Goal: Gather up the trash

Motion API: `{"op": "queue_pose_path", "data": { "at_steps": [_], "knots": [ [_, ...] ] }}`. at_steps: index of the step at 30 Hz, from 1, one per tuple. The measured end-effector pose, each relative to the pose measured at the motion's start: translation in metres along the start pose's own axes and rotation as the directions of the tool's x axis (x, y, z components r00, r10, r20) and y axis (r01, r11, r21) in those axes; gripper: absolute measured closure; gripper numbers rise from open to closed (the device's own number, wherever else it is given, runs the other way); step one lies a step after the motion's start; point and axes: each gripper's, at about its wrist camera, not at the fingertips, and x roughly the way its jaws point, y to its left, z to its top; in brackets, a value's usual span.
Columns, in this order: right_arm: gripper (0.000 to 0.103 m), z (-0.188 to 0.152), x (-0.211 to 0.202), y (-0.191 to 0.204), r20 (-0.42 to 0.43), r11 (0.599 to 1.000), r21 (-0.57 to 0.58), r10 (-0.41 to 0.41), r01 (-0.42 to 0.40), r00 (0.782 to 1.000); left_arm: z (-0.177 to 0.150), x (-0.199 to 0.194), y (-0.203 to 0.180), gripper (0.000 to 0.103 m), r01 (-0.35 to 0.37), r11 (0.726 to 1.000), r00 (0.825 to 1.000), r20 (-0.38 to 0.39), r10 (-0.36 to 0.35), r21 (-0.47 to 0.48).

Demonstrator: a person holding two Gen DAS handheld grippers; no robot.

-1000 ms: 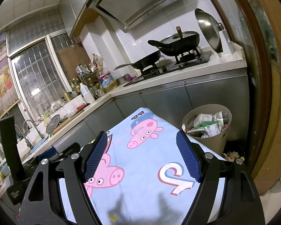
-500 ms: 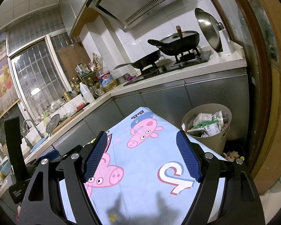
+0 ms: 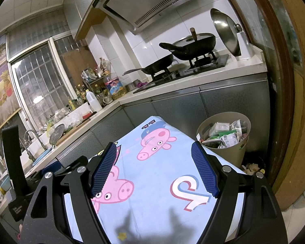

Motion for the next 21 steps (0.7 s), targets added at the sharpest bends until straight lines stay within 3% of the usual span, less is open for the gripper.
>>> {"op": "queue_pose_path", "data": {
  "at_steps": [11, 21],
  "knots": [
    [0.028, 0.0007, 0.0005, -0.0008, 0.001, 1.000, 0.002, -0.002, 0.002, 1.000, -0.0003, -0.0059, -0.0040, 0.004, -0.045, 0.999, 0.999, 0.028, 0.044, 0.030],
    [0.028, 0.0002, -0.0002, -0.0008, 0.004, 1.000, 0.003, -0.002, 0.002, 1.000, -0.0013, -0.0072, -0.0061, 0.004, -0.034, 0.998, 0.999, 0.025, 0.033, 0.049]
  ]
}}
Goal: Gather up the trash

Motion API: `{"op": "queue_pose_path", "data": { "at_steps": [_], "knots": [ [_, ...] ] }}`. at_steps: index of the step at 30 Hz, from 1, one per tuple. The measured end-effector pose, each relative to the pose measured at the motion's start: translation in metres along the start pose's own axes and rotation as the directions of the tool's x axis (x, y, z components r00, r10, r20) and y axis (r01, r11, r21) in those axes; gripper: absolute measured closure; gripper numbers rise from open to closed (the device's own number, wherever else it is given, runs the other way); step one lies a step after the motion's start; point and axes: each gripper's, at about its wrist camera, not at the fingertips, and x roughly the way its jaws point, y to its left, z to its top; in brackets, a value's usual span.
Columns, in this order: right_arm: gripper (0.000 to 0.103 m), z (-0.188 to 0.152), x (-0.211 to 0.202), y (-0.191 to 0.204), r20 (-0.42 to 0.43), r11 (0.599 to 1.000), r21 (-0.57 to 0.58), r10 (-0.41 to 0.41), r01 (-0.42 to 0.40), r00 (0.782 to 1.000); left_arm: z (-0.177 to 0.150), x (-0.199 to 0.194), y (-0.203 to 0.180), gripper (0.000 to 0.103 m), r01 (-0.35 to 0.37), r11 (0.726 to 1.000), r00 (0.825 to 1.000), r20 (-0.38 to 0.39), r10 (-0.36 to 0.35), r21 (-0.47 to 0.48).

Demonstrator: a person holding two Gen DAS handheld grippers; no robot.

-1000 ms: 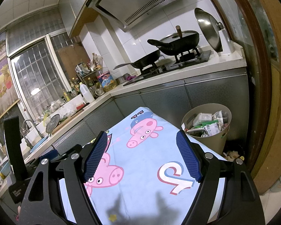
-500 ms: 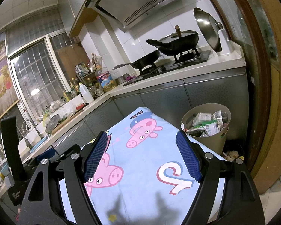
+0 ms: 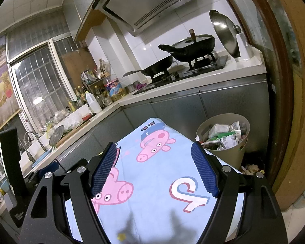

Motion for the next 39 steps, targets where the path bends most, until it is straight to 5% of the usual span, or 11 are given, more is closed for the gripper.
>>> {"op": "queue_pose_path", "data": {
  "at_steps": [39],
  "knots": [
    [0.028, 0.003, -0.001, -0.015, 0.000, 1.000, 0.014, -0.009, 0.009, 1.000, -0.010, 0.004, -0.019, 0.004, 0.025, 0.996, 1.000, -0.003, -0.025, 0.089]
  ]
}}
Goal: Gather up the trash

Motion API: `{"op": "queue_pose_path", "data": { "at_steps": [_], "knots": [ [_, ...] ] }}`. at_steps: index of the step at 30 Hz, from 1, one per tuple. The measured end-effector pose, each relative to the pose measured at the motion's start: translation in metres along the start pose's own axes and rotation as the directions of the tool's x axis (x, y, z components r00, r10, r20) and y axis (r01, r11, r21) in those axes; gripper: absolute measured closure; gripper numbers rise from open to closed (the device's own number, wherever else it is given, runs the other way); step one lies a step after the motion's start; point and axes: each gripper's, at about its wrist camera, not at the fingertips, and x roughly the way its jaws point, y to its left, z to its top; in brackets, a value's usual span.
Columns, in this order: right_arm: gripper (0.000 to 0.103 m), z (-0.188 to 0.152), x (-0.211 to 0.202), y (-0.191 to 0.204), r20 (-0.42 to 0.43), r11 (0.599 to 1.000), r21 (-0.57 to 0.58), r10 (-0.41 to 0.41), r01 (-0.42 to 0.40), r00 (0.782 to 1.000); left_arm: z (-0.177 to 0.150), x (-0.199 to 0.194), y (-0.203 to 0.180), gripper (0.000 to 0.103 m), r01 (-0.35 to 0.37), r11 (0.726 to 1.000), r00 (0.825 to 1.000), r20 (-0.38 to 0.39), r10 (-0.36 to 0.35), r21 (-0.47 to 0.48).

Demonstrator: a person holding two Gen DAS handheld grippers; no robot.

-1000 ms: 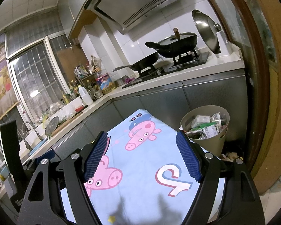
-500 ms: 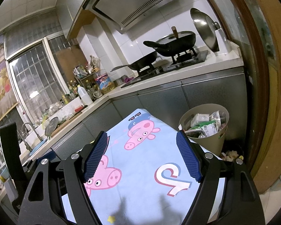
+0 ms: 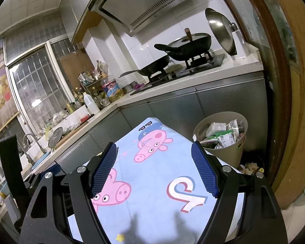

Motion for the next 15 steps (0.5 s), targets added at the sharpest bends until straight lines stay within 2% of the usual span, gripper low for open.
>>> {"op": "queue_pose_path", "data": {
  "at_steps": [10, 15],
  "knots": [
    [0.028, 0.0002, -0.0003, -0.0001, -0.002, 1.000, 0.000, 0.000, 0.000, 1.000, -0.0033, 0.0024, 0.0022, 0.004, 0.014, 1.000, 1.000, -0.007, -0.014, -0.008],
    [0.024, 0.0002, 0.0009, -0.0017, -0.003, 1.000, 0.000, 0.000, 0.000, 1.000, -0.0048, 0.0026, 0.0032, 0.004, 0.016, 1.000, 1.000, -0.007, -0.016, -0.007]
  ]
}}
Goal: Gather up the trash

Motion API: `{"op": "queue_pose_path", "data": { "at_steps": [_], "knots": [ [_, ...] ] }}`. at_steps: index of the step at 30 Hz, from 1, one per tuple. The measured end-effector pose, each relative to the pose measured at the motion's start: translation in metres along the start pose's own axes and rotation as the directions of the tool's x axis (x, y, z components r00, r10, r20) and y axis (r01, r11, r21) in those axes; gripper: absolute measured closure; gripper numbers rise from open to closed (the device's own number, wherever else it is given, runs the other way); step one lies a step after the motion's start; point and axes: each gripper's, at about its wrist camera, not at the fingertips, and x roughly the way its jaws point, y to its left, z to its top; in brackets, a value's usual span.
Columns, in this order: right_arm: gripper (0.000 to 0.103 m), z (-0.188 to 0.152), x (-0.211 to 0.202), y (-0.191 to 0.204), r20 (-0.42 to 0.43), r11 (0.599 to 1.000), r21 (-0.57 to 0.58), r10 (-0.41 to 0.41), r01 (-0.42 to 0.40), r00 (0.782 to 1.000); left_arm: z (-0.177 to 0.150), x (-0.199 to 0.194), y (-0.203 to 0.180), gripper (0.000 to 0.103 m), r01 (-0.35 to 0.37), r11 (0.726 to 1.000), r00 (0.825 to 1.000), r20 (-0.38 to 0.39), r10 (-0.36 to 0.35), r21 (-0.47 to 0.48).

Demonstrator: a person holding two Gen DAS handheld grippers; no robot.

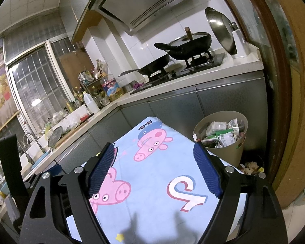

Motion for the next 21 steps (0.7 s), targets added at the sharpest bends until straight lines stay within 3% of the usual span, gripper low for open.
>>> {"op": "queue_pose_path", "data": {
  "at_steps": [21],
  "knots": [
    [0.024, 0.0002, -0.0011, 0.0011, -0.001, 1.000, 0.003, -0.001, 0.001, 1.000, -0.0001, -0.0003, -0.0012, 0.004, 0.000, 1.000, 1.000, -0.003, 0.000, -0.001]
  ]
}}
